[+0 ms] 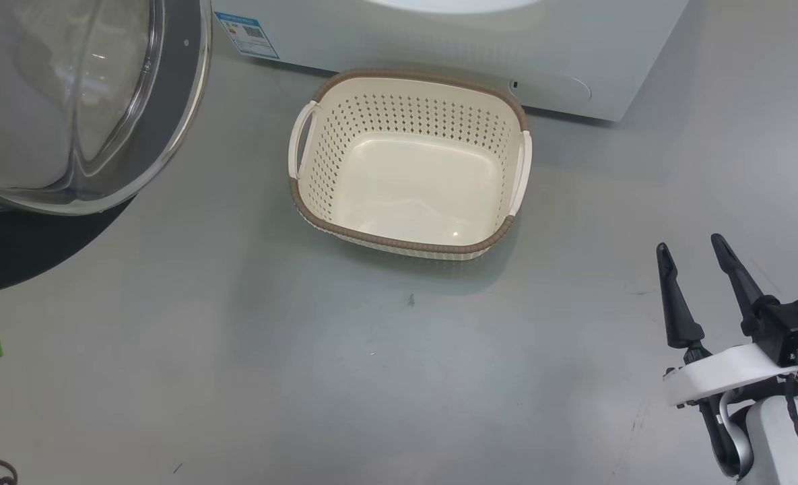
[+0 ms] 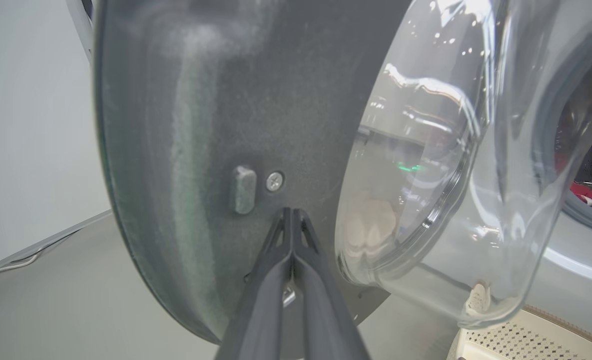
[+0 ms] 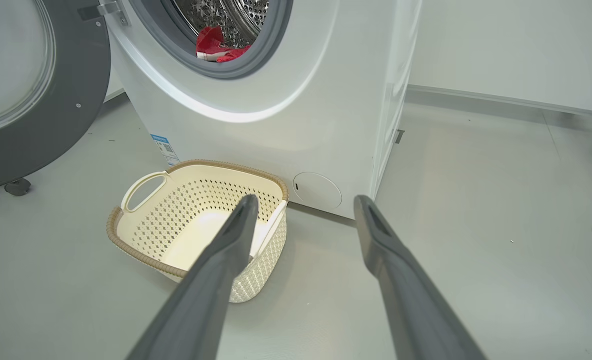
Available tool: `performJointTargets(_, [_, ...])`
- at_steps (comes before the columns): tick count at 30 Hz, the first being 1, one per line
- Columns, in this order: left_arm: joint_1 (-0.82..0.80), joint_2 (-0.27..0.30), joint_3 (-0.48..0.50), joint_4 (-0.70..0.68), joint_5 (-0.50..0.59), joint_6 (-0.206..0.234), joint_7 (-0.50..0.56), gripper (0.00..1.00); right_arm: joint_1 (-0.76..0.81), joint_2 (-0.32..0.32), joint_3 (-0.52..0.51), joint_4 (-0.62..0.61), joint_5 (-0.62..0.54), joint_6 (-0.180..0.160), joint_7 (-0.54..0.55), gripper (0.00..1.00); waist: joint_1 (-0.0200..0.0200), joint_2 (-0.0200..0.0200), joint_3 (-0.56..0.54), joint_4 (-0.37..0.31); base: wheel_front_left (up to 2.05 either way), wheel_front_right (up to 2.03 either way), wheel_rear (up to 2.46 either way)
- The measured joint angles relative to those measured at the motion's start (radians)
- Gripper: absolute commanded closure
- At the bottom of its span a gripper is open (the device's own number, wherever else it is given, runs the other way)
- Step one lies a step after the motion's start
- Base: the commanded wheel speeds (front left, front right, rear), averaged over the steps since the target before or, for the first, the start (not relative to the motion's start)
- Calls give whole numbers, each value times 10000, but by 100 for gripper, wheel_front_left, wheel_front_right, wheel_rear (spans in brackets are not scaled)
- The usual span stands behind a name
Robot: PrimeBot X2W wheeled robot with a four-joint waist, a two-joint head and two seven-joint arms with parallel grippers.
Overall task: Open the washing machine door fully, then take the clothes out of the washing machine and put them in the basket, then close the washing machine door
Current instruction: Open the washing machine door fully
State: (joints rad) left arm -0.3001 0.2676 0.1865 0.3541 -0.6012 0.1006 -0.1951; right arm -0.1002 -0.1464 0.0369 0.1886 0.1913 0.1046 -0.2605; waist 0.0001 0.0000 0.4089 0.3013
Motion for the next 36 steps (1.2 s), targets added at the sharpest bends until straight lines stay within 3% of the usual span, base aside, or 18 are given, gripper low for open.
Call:
performJointTargets(16, [-507, 290, -12, 637, -61, -100, -13, 100, -162, -186, -144, -102, 0, 17, 0, 0, 0, 0, 374, 100, 0, 0, 0])
performJointTargets(36, [-495, 255, -989, 1177, 575, -522, -217, 100, -435, 247, -163, 104, 96, 75, 0, 0, 0, 0, -662, 6, 0, 0, 0])
